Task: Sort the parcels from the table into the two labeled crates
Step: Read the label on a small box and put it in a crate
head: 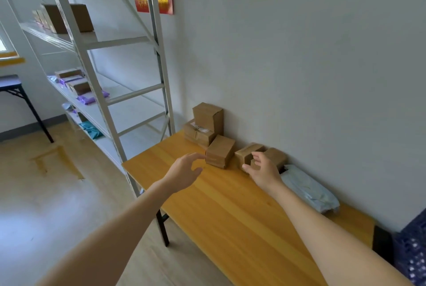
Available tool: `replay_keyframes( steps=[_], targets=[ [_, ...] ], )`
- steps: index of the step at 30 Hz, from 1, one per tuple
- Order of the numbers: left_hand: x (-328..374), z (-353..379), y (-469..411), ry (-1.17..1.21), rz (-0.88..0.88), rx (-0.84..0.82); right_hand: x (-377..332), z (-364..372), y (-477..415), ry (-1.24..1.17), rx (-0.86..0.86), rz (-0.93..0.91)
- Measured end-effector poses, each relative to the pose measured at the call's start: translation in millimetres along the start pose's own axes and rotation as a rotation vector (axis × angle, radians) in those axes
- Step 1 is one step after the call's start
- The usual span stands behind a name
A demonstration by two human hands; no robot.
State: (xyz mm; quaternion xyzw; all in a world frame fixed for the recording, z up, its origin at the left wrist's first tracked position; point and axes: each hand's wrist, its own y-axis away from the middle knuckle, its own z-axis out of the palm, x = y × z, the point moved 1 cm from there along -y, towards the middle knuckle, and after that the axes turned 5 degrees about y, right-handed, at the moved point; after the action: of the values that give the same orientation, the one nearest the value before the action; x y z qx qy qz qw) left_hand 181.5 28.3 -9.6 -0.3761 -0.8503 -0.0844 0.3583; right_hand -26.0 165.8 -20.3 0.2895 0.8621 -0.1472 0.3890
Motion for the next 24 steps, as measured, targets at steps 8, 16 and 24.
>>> replay_keyframes(
  steps=[8, 16, 24],
  targets=[
    [-79, -23, -91, 0.02, -0.068, -0.04, -5, 68, -104, -0.057, -0.064, 0.085],
    [-142, -53, -180, 0.088, -0.172, -0.084, -25, 114, -191, -0.066, -0.085, 0.12],
    [-199, -55, -272, 0.123, -0.198, -0.167, -31, 148, -257, -0.089, -0.036, 0.224]
  ],
)
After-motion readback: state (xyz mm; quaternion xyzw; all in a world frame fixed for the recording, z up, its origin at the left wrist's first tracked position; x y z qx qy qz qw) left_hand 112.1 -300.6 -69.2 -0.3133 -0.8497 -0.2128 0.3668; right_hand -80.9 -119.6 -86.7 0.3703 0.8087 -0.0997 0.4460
